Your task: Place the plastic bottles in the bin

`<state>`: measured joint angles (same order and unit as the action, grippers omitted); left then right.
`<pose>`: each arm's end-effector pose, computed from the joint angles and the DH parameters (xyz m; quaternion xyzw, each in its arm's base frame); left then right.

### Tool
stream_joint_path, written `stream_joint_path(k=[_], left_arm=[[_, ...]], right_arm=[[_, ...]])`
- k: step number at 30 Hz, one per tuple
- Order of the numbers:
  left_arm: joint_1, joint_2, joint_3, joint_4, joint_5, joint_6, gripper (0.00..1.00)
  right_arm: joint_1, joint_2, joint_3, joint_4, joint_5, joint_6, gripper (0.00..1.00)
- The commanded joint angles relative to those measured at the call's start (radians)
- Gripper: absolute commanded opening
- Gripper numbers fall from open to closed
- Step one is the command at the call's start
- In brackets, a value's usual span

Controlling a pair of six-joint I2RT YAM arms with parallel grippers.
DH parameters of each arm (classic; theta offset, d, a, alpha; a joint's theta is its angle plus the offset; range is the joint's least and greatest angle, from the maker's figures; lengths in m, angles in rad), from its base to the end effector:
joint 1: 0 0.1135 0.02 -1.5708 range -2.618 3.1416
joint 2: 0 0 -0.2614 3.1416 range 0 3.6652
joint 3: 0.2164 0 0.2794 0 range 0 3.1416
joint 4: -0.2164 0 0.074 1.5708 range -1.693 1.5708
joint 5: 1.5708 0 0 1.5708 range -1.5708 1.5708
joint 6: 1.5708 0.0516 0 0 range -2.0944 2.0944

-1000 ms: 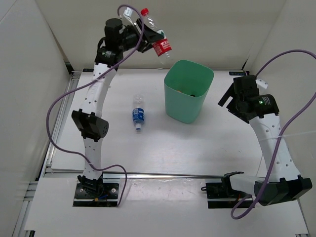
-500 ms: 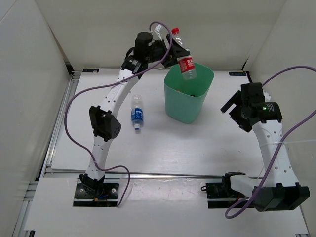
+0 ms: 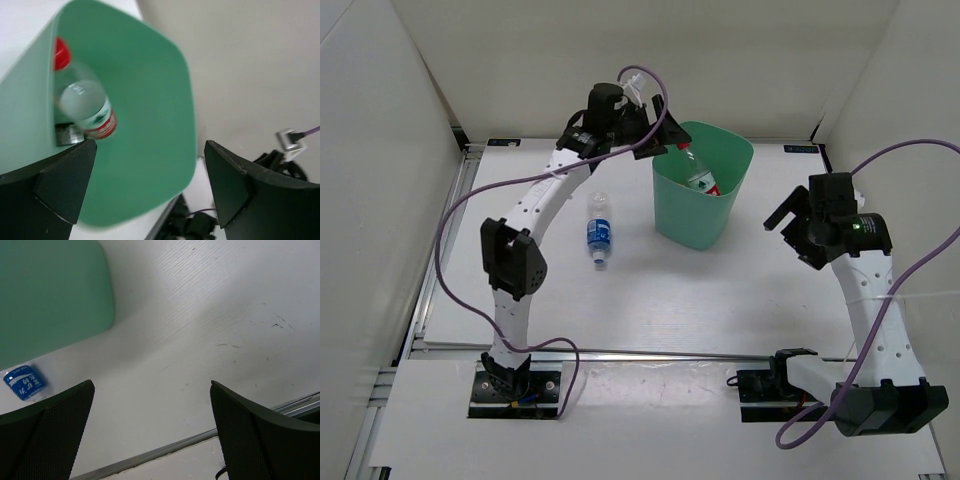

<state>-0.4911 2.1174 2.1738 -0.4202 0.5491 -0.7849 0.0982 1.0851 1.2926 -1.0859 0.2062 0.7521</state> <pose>0.4593 -0.2762 0.3701 0.0362 0.8065 -0.5047 0.3059 0.2320 0.0122 0.3638 0.3336 0.8749 0.0510 0.3474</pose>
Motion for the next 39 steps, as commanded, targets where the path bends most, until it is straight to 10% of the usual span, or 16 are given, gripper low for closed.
stream_joint_path(k=[1,14,39], left_arm=[[0.037,-0.215,-0.054,-0.127,-0.123,0.172,1.00],[0.201,-0.444,-0.552,-0.262,-0.497,0.274,1.00],[0.192,-0.106,-0.703,-0.284,-0.381,0.254,0.94]], right_arm=[[-0.003,-0.022,-0.006,0.029,0.002,-0.017,1.00],[-0.003,-0.004,-0.015,0.061,-0.030,-0.026,1.00],[-0.003,-0.024,-0.042,0.136,-0.091,-0.109,1.00]])
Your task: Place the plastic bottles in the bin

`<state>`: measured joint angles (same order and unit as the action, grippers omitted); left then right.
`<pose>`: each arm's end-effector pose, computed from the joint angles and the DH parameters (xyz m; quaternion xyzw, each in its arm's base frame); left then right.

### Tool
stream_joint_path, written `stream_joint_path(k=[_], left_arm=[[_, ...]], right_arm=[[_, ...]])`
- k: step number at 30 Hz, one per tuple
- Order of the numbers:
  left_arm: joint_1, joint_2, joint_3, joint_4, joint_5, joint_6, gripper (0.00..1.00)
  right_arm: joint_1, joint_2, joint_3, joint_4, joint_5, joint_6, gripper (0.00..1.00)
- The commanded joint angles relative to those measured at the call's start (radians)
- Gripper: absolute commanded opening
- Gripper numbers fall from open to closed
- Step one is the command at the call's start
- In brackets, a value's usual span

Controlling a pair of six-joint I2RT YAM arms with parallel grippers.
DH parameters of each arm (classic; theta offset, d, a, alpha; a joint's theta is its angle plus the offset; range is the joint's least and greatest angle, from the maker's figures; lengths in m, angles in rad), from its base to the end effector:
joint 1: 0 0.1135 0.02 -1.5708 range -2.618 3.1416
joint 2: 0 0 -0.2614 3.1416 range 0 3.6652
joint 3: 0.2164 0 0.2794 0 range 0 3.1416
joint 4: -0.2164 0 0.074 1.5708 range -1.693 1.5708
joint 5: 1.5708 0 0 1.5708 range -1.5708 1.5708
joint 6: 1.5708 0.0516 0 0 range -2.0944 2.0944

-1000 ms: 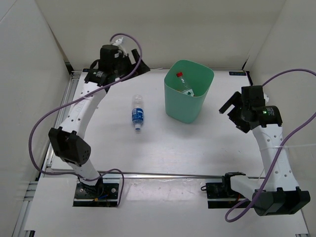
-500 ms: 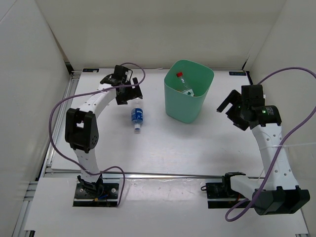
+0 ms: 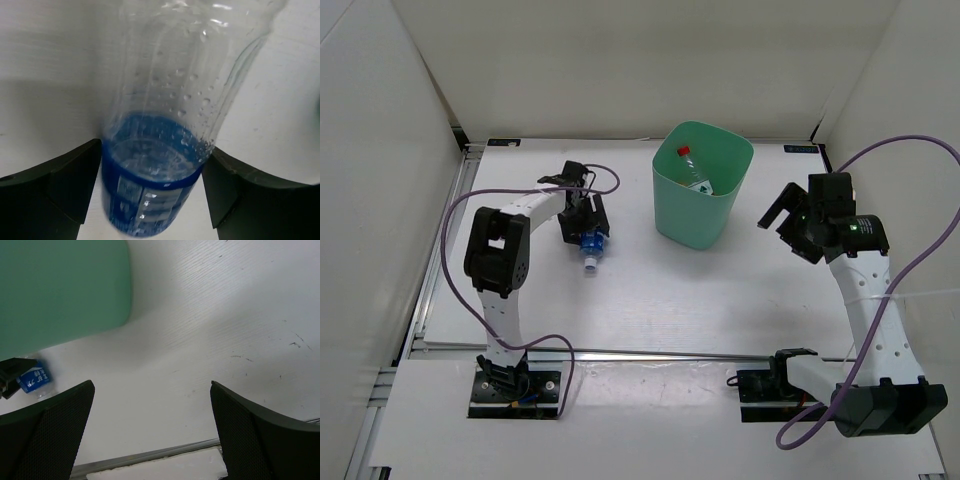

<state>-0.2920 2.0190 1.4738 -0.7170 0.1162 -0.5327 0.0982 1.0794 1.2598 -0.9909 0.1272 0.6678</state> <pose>0.4156 -0.1312 0.1395 -0.1096 0.9804 -0.1141 0.1176 0.2401 0.0171 0.3612 0.2830 0.8828 0.0836 0.3655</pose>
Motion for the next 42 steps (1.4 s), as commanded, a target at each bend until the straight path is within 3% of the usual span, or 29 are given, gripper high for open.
stream_joint_path(k=[1,4,5,6,8,11,13,18,19,25,30,37,41,42], left_arm=[[-0.007,0.001,-0.013,0.013,0.062,0.011,0.87],[-0.007,0.001,-0.024,0.013,0.071,0.011,0.70],[0.002,0.001,-0.024,0.013,0.080,0.011,0.58],[0.002,0.001,-0.004,0.013,0.089,0.011,0.53],[0.002,-0.008,0.029,-0.013,0.089,0.011,0.44],[0.025,-0.060,0.195,-0.052,0.036,-0.041,0.39],[0.037,-0.071,0.388,-0.052,0.036,-0.087,0.39],[0.059,0.110,1.022,-0.035,0.324,-0.186,0.44],[0.059,0.128,1.060,0.017,0.359,-0.252,0.45],[-0.039,0.109,1.019,0.229,0.460,-0.358,0.54],[-0.160,0.207,1.071,0.238,0.536,-0.369,0.52],[-0.222,0.208,1.007,0.248,0.508,-0.339,0.61],[-0.222,0.218,1.020,0.248,0.508,-0.339,0.77],[-0.222,0.227,1.034,0.248,0.508,-0.348,0.86]], right_arm=[[-0.003,-0.007,-0.010,0.041,-0.023,-0.025,1.00],[-0.003,-0.007,-0.010,0.050,-0.023,-0.036,1.00],[-0.003,-0.007,-0.010,0.051,-0.023,-0.036,1.00],[-0.003,-0.007,-0.010,0.051,-0.023,-0.036,1.00],[-0.003,-0.007,-0.010,0.051,-0.023,-0.036,1.00],[-0.003,0.002,-0.019,0.051,-0.032,-0.036,1.00],[-0.003,0.002,-0.019,0.051,-0.032,-0.027,1.00],[-0.003,0.002,-0.037,0.060,-0.032,-0.017,1.00],[-0.003,0.002,-0.037,0.060,-0.032,-0.017,1.00],[-0.003,0.002,-0.046,0.060,-0.023,-0.008,1.00],[-0.003,0.002,-0.046,0.060,-0.035,0.001,1.00],[-0.003,-0.007,-0.056,0.060,-0.044,0.001,1.00],[-0.003,-0.007,-0.056,0.060,-0.044,0.001,1.00],[-0.003,-0.007,-0.056,0.060,-0.044,0.001,1.00]])
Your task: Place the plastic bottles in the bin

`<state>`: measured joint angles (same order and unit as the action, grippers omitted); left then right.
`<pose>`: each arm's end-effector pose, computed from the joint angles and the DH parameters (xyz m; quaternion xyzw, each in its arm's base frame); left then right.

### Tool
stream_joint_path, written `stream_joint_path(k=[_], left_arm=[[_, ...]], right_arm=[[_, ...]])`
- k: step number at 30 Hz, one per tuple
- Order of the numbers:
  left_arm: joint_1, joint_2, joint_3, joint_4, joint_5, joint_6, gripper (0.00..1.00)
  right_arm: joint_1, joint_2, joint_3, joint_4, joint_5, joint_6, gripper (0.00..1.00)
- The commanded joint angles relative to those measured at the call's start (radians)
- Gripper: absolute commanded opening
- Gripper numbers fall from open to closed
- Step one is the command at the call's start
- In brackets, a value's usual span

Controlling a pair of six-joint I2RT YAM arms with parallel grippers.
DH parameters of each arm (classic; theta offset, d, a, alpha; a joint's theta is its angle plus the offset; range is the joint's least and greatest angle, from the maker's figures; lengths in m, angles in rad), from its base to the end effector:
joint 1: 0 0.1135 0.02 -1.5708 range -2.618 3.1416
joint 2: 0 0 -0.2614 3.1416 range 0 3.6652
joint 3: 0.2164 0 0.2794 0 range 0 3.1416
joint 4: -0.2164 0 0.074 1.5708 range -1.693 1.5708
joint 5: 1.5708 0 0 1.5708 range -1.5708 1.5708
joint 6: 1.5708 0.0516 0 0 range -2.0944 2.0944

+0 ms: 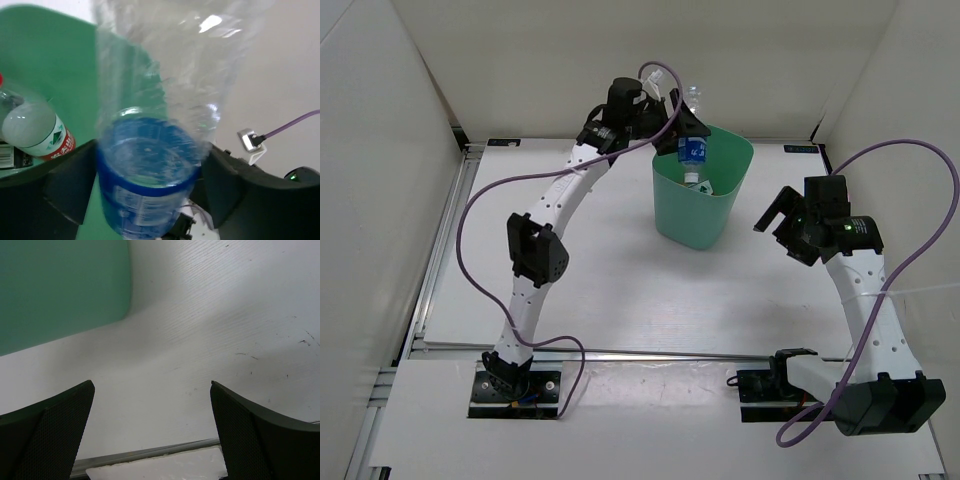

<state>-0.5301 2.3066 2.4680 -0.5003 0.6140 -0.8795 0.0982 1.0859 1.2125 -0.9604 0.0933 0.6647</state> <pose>0.4722 -0.3112 0.3717 0.0367 0.7966 -0.5447 0.2597 0.2448 0.0193 0.3459 0.2766 0.8900 0.0936 0.3502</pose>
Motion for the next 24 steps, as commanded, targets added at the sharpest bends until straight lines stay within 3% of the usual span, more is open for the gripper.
stream_joint_path(k=[1,2,8,11,14,16,19,20,24], left_arm=[[0.016,-0.061,0.040,0.031,0.010,-0.001,0.93],[0.007,-0.061,0.040,0.031,0.010,-0.001,1.00],[0.007,-0.133,-0.030,0.031,-0.008,0.056,1.00],[0.021,-0.197,-0.115,0.031,-0.017,0.102,1.00],[0.059,-0.357,-0.314,0.031,-0.101,0.180,1.00],[0.091,-0.467,-0.525,0.020,-0.195,0.253,1.00],[0.120,-0.688,-0.799,0.009,-0.460,0.324,1.00],[0.120,-0.743,-0.866,0.009,-0.615,0.335,1.00],[0.139,-1.019,-1.136,0.009,-0.929,0.373,1.00]], right_arm=[[-0.003,-0.014,-0.008,0.029,-0.010,0.004,1.00],[-0.003,-0.014,-0.008,0.029,-0.010,0.004,1.00],[-0.003,-0.014,-0.018,0.029,-0.010,0.013,1.00],[-0.003,-0.014,-0.018,0.029,0.005,0.023,1.00],[-0.003,-0.014,0.013,0.005,0.023,0.036,1.00],[-0.003,-0.003,0.053,-0.008,-0.013,0.023,1.00],[-0.003,-0.003,0.079,0.018,-0.087,-0.017,1.00],[-0.003,-0.003,0.079,0.029,-0.107,-0.017,1.00],[-0.003,-0.003,0.068,0.069,-0.213,-0.092,1.00]])
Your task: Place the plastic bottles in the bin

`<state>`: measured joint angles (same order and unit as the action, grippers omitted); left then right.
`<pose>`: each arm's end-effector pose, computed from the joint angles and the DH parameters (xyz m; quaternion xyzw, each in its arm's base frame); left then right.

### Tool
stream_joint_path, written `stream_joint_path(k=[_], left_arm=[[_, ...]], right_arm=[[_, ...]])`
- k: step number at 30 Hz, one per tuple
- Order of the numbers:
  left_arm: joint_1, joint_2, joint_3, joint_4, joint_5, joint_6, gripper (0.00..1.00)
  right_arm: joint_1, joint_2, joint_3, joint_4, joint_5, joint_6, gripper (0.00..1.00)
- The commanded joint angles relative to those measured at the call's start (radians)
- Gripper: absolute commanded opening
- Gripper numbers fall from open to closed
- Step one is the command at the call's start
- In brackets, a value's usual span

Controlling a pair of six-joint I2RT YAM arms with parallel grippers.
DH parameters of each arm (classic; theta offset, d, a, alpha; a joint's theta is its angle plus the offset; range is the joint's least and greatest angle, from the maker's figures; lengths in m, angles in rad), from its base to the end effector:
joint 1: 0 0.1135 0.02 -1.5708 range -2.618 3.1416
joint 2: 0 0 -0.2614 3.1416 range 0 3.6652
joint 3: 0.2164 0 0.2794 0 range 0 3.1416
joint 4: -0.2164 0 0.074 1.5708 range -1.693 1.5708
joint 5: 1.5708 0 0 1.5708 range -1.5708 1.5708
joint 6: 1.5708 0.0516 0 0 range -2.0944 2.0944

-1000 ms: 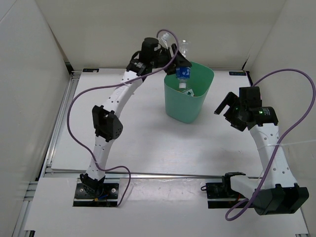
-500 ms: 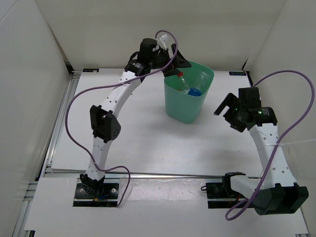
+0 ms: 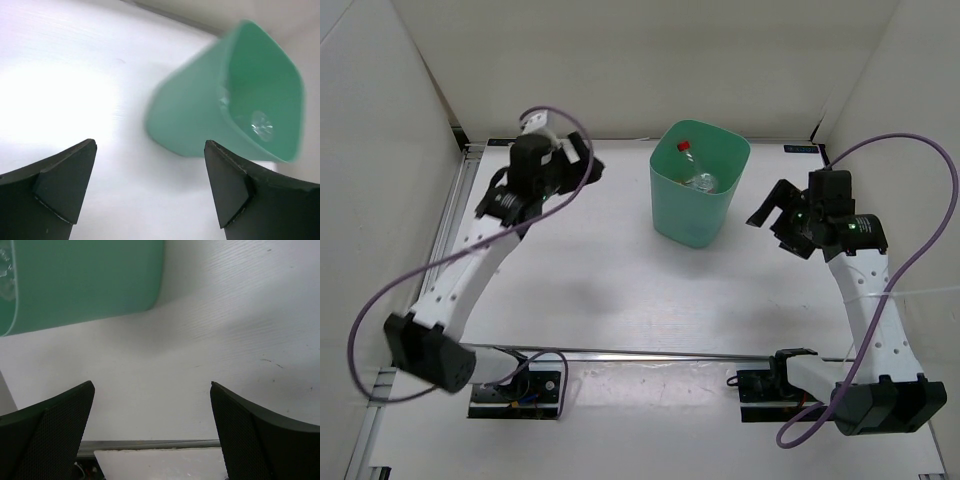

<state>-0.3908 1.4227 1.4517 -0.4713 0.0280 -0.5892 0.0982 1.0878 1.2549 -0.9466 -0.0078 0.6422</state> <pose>0.3378 -0.1407 0.3862 -0.0762 0.8415 -0.2621 0.4662 0.2458 0.0246 0.3613 0.2465 0.8892 0.1428 0.3580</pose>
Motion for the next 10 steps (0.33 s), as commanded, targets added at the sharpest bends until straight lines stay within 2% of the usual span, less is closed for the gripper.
stream_joint_path(k=[1,3,7,9,10], left_arm=[[0.000,-0.174,-0.210,-0.020,-0.394,0.083,1.00],[0.010,-0.278,-0.289,-0.020,-0.526,0.104,1.00],[0.010,-0.388,-0.431,-0.020,-0.715,0.137,1.00],[0.020,-0.413,-0.510,-0.020,-0.782,0.147,1.00],[0.020,-0.413,-0.537,-0.020,-0.863,0.147,1.00]], right_arm=[[-0.003,-0.014,0.026,0.068,-0.133,-0.082,1.00],[-0.003,-0.026,0.005,0.068,-0.147,-0.104,1.00],[-0.003,-0.061,-0.040,0.057,-0.087,-0.104,1.00],[-0.003,-0.062,-0.058,0.036,-0.066,-0.104,1.00],[-0.003,-0.071,-0.072,0.035,-0.052,-0.087,1.00]])
